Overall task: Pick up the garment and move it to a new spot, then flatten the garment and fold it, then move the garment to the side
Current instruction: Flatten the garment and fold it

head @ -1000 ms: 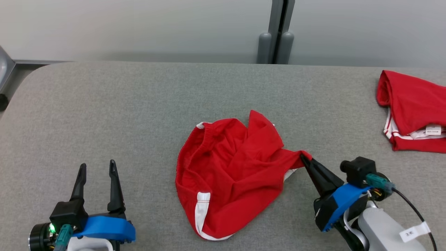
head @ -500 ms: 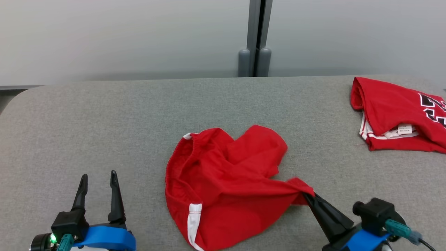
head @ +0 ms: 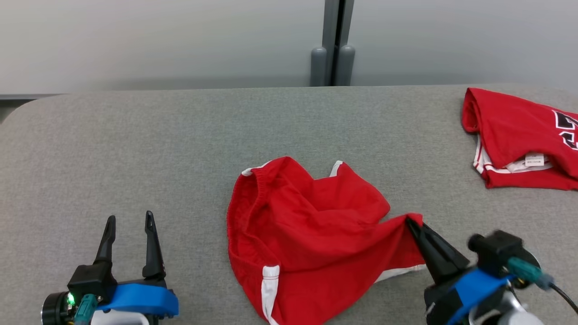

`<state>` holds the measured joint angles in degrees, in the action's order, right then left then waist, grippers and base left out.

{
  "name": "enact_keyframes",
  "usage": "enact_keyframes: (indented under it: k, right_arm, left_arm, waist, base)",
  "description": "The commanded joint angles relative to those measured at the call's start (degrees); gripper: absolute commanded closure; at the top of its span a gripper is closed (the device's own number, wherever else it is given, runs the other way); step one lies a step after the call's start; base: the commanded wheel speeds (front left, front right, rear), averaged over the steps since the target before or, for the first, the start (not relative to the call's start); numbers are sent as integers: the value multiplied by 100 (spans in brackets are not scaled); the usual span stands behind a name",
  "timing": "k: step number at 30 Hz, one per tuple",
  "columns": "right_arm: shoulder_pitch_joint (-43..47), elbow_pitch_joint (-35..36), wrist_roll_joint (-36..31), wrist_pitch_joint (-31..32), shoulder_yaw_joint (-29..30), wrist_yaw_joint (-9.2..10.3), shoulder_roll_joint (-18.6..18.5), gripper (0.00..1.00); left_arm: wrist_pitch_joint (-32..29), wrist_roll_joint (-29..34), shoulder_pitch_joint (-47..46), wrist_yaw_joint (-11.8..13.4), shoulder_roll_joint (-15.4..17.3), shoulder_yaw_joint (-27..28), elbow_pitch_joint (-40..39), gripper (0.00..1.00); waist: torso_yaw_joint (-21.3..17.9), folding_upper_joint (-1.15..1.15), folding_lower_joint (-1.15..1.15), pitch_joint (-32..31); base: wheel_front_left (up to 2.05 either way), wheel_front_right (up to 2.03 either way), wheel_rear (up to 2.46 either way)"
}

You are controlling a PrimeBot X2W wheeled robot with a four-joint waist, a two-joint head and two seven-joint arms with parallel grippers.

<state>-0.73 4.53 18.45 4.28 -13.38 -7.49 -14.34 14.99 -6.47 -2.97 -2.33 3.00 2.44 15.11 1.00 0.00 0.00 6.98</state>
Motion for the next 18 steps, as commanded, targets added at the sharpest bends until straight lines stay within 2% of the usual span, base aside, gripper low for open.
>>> enact_keyframes:
  k: [1, 3, 4, 5, 9, 10, 18]
  right_arm:
    - [-378, -371, -92, -121, -99, -1, -41, 100]
    - [-808, -873, -73, -300, -174, -2, -3, 100]
    - [-808, -873, -73, -300, -174, -2, -3, 100]
    - [-1232, -1403, -87, -494, -252, -1, 53, 100]
    - [-2065, -2539, -142, -816, -424, -1, 172, 100]
    - [-2065, -2539, -142, -816, -424, -1, 172, 100]
    - [-3368, -4772, -210, -1350, -761, -1, 463, 100]
  left_arm:
    - [27, -1, -143, -7, -8, -49, 14, 0]
    - [27, 0, -180, -8, -9, -64, 30, 0]
    - [27, 0, -180, -8, -9, -64, 30, 0]
    - [27, 4, -228, -14, -9, -99, 37, 0]
    - [27, -30, -316, -11, -12, -189, 51, 0]
    - [27, -30, -316, -11, -12, -189, 51, 0]
    - [27, -110, -396, 11, -15, -316, 108, 0]
  waist:
    - [82, 0, 0, 46]
    - [161, 0, 0, 77]
    - [161, 0, 0, 77]
    - [267, 0, 0, 100]
    - [459, 0, 0, 157]
    - [459, 0, 0, 157]
    - [767, 0, 0, 280]
  base:
    - [0, 0, 0]
    - [0, 0, 0]
    - [0, 0, 0]
    - [0, 0, 0]
    - [0, 0, 0]
    - [0, 0, 0]
    - [0, 0, 0]
